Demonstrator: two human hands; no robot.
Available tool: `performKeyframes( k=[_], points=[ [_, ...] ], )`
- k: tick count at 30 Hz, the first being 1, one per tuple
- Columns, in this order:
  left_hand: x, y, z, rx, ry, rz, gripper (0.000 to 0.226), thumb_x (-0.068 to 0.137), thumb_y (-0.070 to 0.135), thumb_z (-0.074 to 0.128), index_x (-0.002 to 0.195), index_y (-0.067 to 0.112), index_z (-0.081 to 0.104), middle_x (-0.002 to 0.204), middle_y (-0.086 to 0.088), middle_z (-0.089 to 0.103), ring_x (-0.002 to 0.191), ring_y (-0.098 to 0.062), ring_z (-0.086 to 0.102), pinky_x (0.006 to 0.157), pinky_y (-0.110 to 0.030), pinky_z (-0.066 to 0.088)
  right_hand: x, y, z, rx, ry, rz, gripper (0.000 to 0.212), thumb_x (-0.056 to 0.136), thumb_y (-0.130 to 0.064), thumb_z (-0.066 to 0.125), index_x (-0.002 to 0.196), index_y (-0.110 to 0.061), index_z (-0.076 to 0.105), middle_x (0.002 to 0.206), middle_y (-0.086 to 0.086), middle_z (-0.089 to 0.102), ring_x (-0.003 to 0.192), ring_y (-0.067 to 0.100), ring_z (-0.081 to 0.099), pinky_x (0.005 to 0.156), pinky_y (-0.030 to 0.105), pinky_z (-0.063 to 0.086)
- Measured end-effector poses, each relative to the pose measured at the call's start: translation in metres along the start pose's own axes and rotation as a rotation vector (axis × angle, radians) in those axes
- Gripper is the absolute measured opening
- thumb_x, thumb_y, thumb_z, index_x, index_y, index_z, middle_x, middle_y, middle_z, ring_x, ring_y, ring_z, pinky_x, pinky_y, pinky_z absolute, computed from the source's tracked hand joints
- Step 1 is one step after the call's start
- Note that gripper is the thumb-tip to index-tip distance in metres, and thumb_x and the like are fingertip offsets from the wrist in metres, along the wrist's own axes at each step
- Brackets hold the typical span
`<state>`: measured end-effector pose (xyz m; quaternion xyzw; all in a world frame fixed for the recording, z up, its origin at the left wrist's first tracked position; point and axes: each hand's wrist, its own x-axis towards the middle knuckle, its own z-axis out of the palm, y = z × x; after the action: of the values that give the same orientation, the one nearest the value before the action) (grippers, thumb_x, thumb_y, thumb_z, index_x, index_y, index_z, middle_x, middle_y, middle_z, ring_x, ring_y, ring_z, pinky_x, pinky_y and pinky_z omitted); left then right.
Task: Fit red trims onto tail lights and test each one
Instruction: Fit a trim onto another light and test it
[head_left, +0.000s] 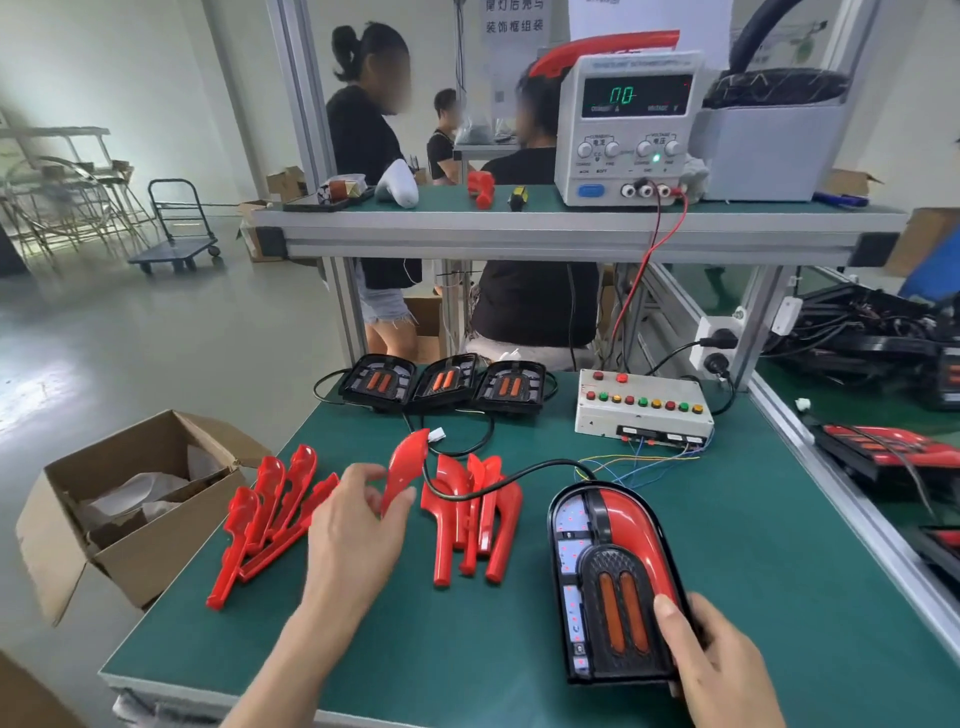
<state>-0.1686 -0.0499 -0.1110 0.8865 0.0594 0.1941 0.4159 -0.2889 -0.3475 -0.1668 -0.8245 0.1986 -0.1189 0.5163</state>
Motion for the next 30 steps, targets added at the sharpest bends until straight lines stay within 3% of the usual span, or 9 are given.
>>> performKeyframes(
  k=[3, 8, 11, 16, 20, 23, 30],
  points=[
    [-0.05, 0.026, 0.024, -0.238, -0.173, -0.009, 0.021, 0.08, 0.037, 0.079, 0.093, 0.039, 0.062, 0.076, 0.016, 0.067, 0.064, -0.003, 0.059, 0.063, -0.02, 0.043, 0.0, 0.0, -0.002, -0.011, -0.013, -0.006, 0.043, 0.088, -0.06, 0.053, 0.093, -0.02, 0.068, 0.059, 0.008, 0.069, 0.049, 0.018, 0.064, 0.066, 0.04, 0.055],
    [-0.089, 0.061, 0.065, -0.27, -0.317, 0.129, 0.044, 0.083, 0.04, 0.074, 0.11, 0.055, 0.043, 0.079, 0.022, 0.06, 0.064, -0.003, 0.055, 0.059, -0.017, 0.044, 0.0, 0.0, -0.002, -0.017, -0.011, -0.026, 0.053, 0.079, -0.068, 0.046, 0.087, -0.02, 0.066, 0.06, 0.006, 0.068, 0.046, 0.016, 0.063, 0.058, 0.033, 0.048],
    [-0.093, 0.071, 0.076, -0.161, -0.243, 0.275, 0.041, 0.09, 0.048, 0.063, 0.122, 0.054, 0.037, 0.071, 0.013, 0.056, 0.08, -0.008, 0.06, 0.059, -0.02, 0.042, 0.002, 0.005, -0.002, -0.026, -0.005, -0.03, 0.038, 0.091, -0.057, 0.055, 0.084, -0.022, 0.066, 0.06, 0.003, 0.067, 0.046, 0.017, 0.063, 0.056, 0.032, 0.049],
    [-0.093, 0.074, 0.085, 0.104, -0.115, 0.483, 0.045, 0.094, 0.052, 0.047, 0.135, 0.036, 0.038, 0.083, 0.011, 0.07, 0.068, -0.016, 0.069, 0.055, -0.033, 0.05, 0.001, 0.005, -0.002, -0.002, -0.01, -0.045, 0.042, 0.078, -0.071, 0.048, 0.081, -0.033, 0.063, 0.058, 0.001, 0.065, 0.044, 0.013, 0.06, 0.056, 0.035, 0.055],
    [-0.094, 0.078, 0.083, 0.235, -0.108, 0.524, 0.047, 0.088, 0.043, 0.061, 0.131, 0.025, 0.054, 0.063, 0.01, 0.066, 0.049, -0.014, 0.063, 0.041, -0.028, 0.042, 0.003, 0.007, -0.003, -0.039, -0.028, -0.053, 0.055, 0.077, -0.074, 0.045, 0.084, -0.022, 0.064, 0.061, 0.005, 0.066, 0.047, 0.016, 0.062, 0.06, 0.038, 0.057],
    [-0.094, 0.081, 0.082, 0.361, -0.094, 0.543, 0.049, 0.074, 0.04, 0.077, 0.117, 0.02, 0.064, 0.047, 0.01, 0.056, 0.035, -0.01, 0.053, 0.035, -0.023, 0.03, 0.003, 0.006, -0.003, -0.034, -0.027, -0.055, 0.058, 0.075, -0.075, 0.043, 0.082, -0.021, 0.063, 0.06, 0.008, 0.065, 0.047, 0.017, 0.062, 0.057, 0.029, 0.052],
    [-0.099, 0.08, 0.086, 0.36, -0.05, 0.57, 0.05, 0.065, 0.032, 0.083, 0.111, 0.015, 0.072, 0.041, 0.01, 0.048, 0.032, -0.007, 0.046, 0.039, -0.021, 0.023, 0.003, 0.008, -0.003, -0.035, -0.017, -0.065, 0.05, 0.082, -0.071, 0.044, 0.086, -0.027, 0.066, 0.06, 0.01, 0.067, 0.051, 0.019, 0.063, 0.06, 0.029, 0.049]
  ],
)
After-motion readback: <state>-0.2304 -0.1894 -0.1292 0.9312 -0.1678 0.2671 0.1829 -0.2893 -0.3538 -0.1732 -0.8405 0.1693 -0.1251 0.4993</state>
